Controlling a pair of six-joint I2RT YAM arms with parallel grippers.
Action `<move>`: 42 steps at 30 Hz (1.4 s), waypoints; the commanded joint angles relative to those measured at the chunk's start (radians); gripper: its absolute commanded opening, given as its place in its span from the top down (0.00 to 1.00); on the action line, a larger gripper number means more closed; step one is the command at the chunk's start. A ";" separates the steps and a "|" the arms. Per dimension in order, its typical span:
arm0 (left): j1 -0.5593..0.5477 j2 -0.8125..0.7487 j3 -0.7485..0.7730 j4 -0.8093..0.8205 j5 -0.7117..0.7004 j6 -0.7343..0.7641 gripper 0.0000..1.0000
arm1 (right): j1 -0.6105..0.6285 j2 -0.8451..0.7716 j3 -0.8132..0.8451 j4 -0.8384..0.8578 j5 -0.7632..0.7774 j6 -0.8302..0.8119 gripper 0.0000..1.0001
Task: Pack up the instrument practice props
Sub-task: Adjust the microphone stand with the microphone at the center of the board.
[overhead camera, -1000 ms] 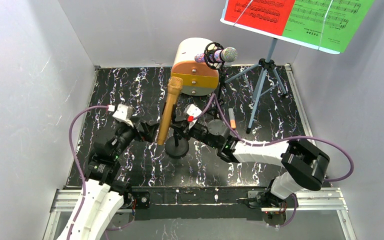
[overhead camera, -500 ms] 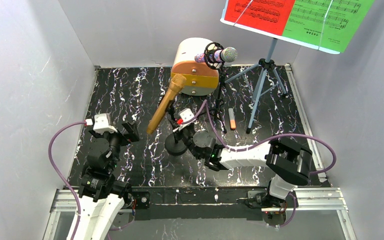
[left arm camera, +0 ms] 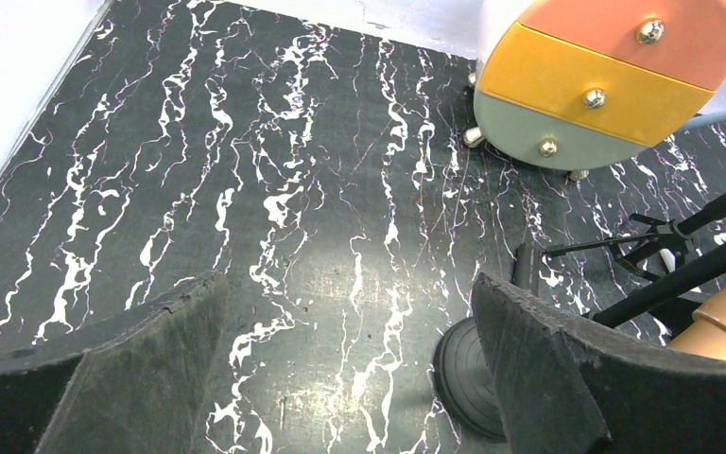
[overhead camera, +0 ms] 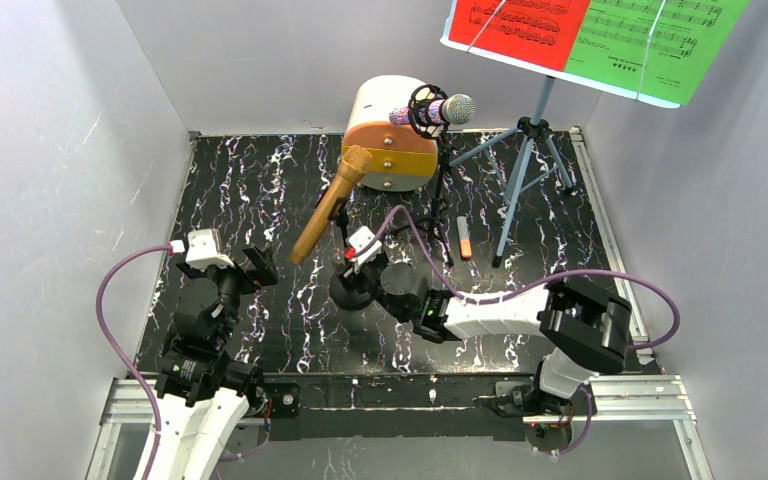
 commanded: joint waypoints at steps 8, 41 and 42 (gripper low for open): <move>0.002 -0.033 0.012 -0.007 0.019 0.012 0.02 | -0.315 -0.228 -0.112 -0.049 -0.887 0.076 0.22; 0.003 0.031 0.012 0.014 0.166 0.038 0.02 | -0.503 0.212 0.352 0.042 -1.668 0.191 0.77; 0.003 0.032 0.011 0.016 0.167 0.038 0.02 | -0.502 0.212 0.352 0.042 -1.665 0.191 0.86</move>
